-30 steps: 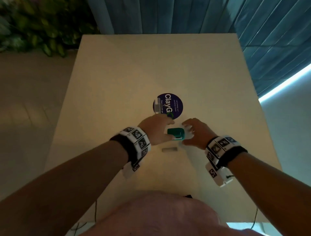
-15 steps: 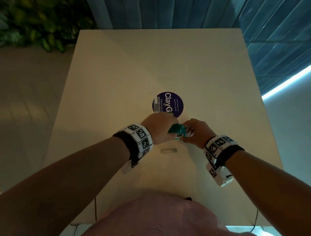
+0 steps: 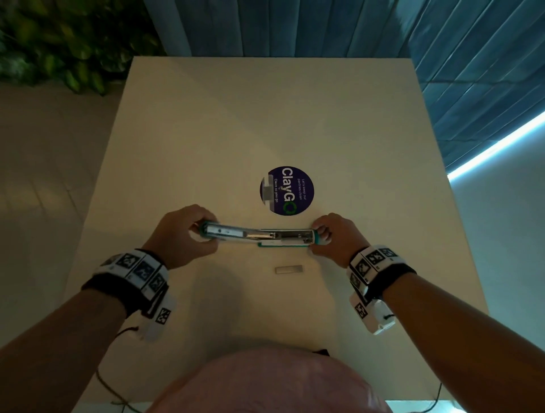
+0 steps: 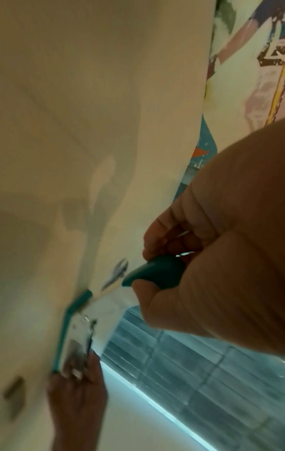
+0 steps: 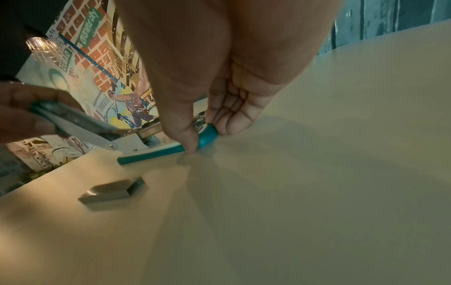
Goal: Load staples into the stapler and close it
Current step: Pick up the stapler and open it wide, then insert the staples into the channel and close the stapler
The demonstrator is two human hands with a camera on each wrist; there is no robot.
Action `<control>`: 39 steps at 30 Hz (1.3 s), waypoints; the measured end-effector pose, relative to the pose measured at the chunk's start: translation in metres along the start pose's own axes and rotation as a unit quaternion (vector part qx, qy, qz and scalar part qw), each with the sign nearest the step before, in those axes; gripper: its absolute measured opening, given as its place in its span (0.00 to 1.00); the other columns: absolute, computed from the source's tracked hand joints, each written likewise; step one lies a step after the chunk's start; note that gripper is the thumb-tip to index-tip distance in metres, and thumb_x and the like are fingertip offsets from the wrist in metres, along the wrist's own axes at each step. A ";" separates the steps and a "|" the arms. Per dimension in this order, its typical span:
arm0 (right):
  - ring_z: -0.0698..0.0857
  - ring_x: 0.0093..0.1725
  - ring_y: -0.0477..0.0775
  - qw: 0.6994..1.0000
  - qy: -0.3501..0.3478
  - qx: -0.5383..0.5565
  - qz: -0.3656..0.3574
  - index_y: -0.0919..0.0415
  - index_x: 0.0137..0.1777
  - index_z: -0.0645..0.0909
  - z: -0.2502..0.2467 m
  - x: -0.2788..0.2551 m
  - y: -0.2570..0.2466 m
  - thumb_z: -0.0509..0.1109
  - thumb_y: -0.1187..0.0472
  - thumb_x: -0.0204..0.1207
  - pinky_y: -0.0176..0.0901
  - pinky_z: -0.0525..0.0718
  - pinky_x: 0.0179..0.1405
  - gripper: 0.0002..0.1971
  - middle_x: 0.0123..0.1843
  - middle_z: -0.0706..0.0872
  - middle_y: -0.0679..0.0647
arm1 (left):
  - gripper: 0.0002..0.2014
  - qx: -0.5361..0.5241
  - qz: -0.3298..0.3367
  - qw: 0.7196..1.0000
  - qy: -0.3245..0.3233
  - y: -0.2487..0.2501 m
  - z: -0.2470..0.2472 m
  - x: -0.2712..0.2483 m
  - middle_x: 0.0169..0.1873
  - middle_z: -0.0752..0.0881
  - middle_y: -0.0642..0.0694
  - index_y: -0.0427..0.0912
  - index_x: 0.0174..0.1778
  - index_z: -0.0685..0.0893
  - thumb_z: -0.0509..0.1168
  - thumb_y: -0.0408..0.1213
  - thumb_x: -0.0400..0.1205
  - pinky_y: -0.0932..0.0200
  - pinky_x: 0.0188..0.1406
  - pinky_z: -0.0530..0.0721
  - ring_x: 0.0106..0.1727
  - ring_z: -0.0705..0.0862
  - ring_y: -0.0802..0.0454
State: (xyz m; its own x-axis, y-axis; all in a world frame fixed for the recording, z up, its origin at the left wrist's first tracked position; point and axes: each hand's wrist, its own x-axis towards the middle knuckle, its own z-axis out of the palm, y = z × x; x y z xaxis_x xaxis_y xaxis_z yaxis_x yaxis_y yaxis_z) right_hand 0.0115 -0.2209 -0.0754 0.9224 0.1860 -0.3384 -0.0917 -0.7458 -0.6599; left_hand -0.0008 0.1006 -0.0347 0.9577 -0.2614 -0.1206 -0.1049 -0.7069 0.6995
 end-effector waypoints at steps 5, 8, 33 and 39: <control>0.79 0.43 0.49 1.000 -0.004 -0.002 -0.004 0.61 0.53 0.80 0.000 -0.001 -0.001 0.81 0.65 0.59 0.30 0.78 0.43 0.22 0.45 0.79 0.51 | 0.19 0.059 -0.029 0.996 -0.057 -0.020 0.013 -0.001 0.40 0.85 0.44 0.50 0.44 0.85 0.66 0.56 0.62 0.45 0.45 0.85 0.41 0.83 0.47; 0.78 0.46 0.50 1.000 0.002 -0.021 -0.008 0.62 0.56 0.78 -0.003 -0.006 -0.008 0.80 0.64 0.61 0.48 0.83 0.53 0.22 0.47 0.77 0.52 | 0.17 0.050 -0.041 0.997 -0.045 -0.022 0.016 0.000 0.41 0.85 0.43 0.47 0.45 0.85 0.70 0.50 0.64 0.44 0.46 0.85 0.42 0.83 0.45; 0.75 0.54 0.55 0.978 -0.040 -0.162 -0.123 0.60 0.55 0.80 -0.008 -0.014 -0.055 0.61 0.62 0.78 0.46 0.76 0.54 0.09 0.52 0.81 0.58 | 0.13 0.047 -0.043 0.997 -0.033 -0.031 0.020 -0.002 0.43 0.85 0.44 0.46 0.47 0.85 0.76 0.35 0.68 0.64 0.41 0.76 0.43 0.83 0.47; 0.75 0.56 0.55 0.974 -0.064 -0.186 -0.112 0.59 0.57 0.80 -0.007 -0.007 -0.054 0.60 0.62 0.79 0.43 0.74 0.53 0.11 0.54 0.81 0.57 | 0.13 0.050 -0.042 0.997 -0.032 -0.033 0.021 -0.002 0.43 0.85 0.45 0.48 0.46 0.84 0.76 0.36 0.68 0.60 0.42 0.79 0.43 0.83 0.47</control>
State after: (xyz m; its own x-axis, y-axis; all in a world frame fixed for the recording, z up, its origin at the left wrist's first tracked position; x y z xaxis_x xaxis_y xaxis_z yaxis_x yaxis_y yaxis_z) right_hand 0.0122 -0.1861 -0.0327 0.8474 0.4311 -0.3100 0.2707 -0.8530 -0.4462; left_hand -0.0053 0.1106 -0.0720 0.9456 -0.2378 -0.2221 -0.0544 -0.7886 0.6125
